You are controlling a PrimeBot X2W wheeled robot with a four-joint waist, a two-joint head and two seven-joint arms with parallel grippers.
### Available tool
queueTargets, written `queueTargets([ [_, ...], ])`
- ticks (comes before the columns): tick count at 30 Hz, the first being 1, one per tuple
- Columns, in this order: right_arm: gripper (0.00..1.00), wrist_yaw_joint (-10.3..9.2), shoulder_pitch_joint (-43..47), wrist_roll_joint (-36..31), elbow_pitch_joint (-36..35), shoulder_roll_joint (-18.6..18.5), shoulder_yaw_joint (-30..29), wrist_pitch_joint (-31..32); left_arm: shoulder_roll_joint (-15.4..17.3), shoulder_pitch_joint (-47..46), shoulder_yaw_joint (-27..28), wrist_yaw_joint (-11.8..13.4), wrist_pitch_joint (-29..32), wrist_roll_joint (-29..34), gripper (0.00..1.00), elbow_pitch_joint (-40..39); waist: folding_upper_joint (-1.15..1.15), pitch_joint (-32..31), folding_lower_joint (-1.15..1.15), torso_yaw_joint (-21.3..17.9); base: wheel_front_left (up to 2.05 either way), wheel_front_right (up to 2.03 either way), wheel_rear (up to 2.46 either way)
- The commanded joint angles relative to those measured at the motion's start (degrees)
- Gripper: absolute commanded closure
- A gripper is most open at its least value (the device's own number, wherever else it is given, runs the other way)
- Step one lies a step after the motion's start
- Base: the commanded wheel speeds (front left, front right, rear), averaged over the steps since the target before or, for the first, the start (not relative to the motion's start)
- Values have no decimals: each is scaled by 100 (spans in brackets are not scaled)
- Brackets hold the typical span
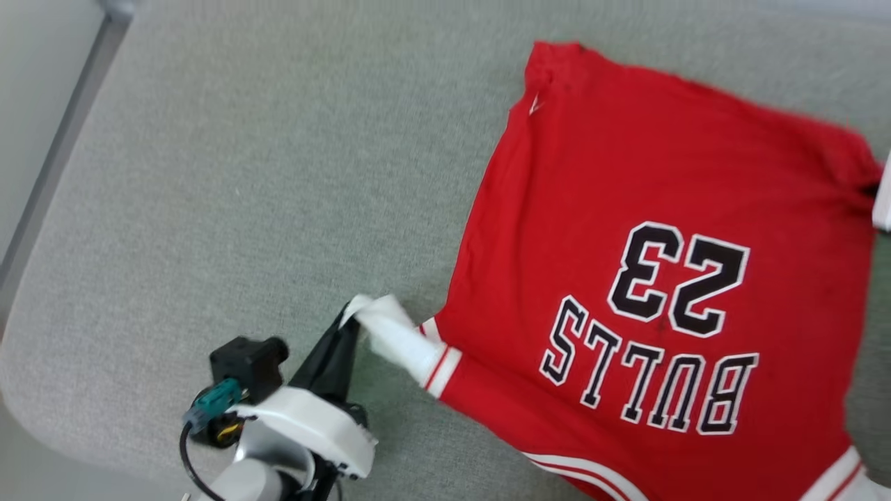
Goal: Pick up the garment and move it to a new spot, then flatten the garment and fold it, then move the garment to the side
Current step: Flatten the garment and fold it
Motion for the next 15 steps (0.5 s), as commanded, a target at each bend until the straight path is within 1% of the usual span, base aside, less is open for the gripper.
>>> queueTargets([
  [1, 100, -9, 369, 140, -160, -142, 63, -37, 57, 142, 40, 47, 4, -35, 100, 52, 0, -444, -1, -173, 0, 0, 0],
  [5, 100, -9, 1233, 561, -765, -300, 250, -3, 212, 413, 140, 166, 80, -136, 100, 127, 0, -914, -1, -418, 0, 0, 0],
  [8, 100, -9, 2038, 844, -1351, -341, 276, 73, 328, 647, 196, 259, 144, -220, 100, 138, 0, -1236, -1, -614, 0, 0, 0],
  [12, 100, -9, 3246, 1104, -2255, -186, 146, 214, 468, 953, 289, 382, 215, -323, 100, 128, 0, -1603, -1, -893, 0, 0, 0],
  [15, 100, -9, 4133, 1205, -2952, -7, -21, 315, 558, 1151, 330, 428, 282, -401, 100, 137, 0, -1816, -1, -1086, 0, 0, 0],
])
